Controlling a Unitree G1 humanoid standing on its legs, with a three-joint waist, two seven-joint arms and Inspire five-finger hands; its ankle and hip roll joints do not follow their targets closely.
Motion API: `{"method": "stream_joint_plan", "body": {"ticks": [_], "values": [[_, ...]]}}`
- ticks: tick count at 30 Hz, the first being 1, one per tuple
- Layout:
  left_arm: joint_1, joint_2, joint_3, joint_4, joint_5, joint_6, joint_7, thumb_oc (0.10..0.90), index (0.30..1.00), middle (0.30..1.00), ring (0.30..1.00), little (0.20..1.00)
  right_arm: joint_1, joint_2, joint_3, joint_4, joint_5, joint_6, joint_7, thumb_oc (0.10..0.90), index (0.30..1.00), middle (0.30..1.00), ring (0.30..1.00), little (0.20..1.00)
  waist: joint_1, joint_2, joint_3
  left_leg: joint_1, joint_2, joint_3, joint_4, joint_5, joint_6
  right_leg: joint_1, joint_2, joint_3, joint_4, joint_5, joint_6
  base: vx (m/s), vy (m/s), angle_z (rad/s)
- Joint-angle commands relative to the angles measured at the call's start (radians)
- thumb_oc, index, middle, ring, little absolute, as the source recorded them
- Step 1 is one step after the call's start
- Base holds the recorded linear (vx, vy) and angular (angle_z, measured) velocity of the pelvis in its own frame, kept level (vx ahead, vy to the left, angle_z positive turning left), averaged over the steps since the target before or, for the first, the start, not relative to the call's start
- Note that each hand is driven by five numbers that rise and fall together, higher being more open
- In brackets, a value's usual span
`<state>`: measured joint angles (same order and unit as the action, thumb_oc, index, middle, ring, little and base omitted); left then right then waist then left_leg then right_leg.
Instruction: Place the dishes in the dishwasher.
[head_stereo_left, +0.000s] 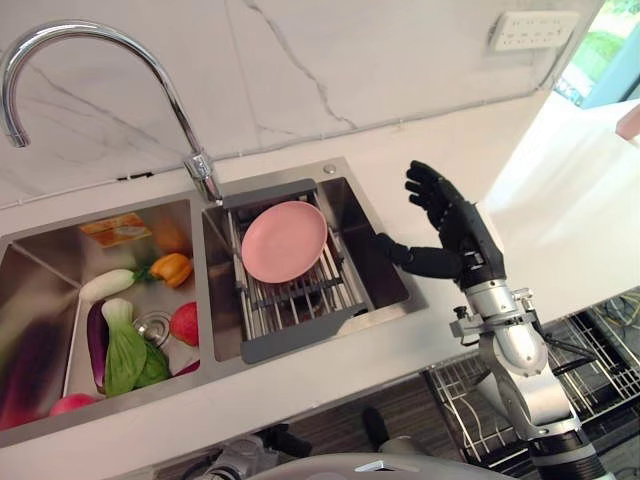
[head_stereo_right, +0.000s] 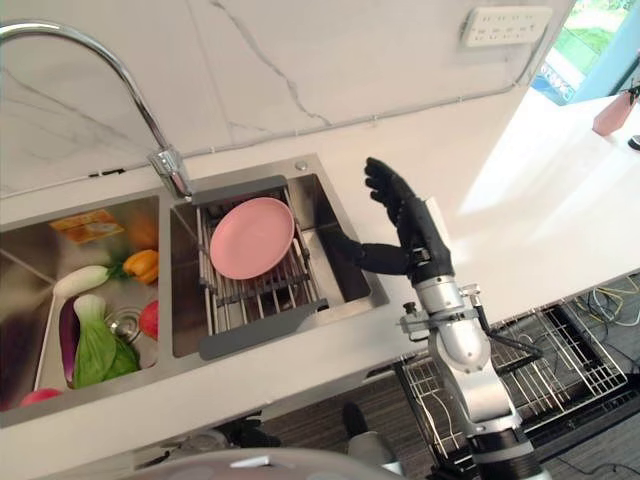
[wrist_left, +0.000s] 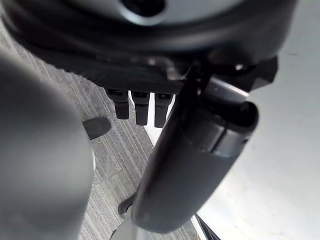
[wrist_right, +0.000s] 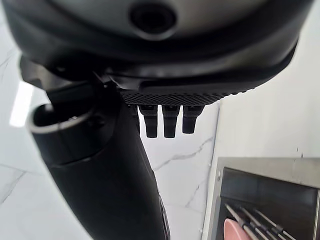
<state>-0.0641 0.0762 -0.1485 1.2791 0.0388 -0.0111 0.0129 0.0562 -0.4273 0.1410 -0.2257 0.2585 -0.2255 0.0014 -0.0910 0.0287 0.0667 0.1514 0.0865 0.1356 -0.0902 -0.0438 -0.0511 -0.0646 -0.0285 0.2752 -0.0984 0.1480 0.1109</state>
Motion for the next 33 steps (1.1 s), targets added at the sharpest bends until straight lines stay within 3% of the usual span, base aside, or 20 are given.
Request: {"method": "stream_joint_plan", "body": {"ticks": [1, 16, 22, 33], "values": [[-0.021, 0.061, -0.057, 0.037, 0.082, -0.077, 0.020, 0.800, 0.900, 0.900, 0.900, 0.900, -0.056, 0.005, -0.057, -0.155, 0.076, -0.132, 0.041, 0.800, 0.900, 0.900, 0.900, 0.900, 0.030, -0.057, -0.049, 0.044, -0.030, -0.019, 0.089, -0.081, -0.011, 0.090, -0.075, 0.009, 0.105, -0.124, 0.125, 0.02, -0.044, -0.04], [-0.005, 0.042, -0.035, 0.089, 0.075, -0.066, 0.042, 0.800, 0.900, 0.900, 0.900, 0.900, -0.098, -0.054, 0.023, -0.130, -0.005, -0.126, 0.034, 0.800, 0.900, 0.900, 0.900, 0.900, 0.067, -0.063, -0.050, 0.031, 0.001, -0.066, 0.060, -0.039, -0.041, 0.116, -0.060, -0.056, 0.108, -0.188, 0.085, 0.02, -0.053, 0.07], [0.054, 0.074, 0.067, 0.132, -0.003, -0.062, 0.060, 0.800, 0.900, 0.900, 0.900, 0.900, -0.076, -0.049, 0.028, -0.112, 0.002, -0.137, 0.024, 0.800, 0.900, 0.900, 0.900, 0.900, 0.113, -0.070, -0.045, 0.012, 0.027, -0.137, 0.034, -0.004, -0.068, 0.155, -0.038, -0.131, 0.108, -0.234, 0.041, 0.03, -0.115, 0.49], [0.129, 0.154, 0.180, 0.169, -0.074, -0.069, 0.082, 0.800, 0.900, 0.900, 0.900, 0.900, -0.067, -0.054, 0.017, -0.102, 0.017, -0.154, 0.029, 0.800, 0.900, 0.900, 0.900, 0.900, 0.144, -0.059, -0.023, -0.028, 0.046, -0.240, 0.057, 0.023, -0.095, 0.194, -0.005, -0.203, 0.113, -0.270, 0.002, 0.00, -0.090, 0.35]]}}
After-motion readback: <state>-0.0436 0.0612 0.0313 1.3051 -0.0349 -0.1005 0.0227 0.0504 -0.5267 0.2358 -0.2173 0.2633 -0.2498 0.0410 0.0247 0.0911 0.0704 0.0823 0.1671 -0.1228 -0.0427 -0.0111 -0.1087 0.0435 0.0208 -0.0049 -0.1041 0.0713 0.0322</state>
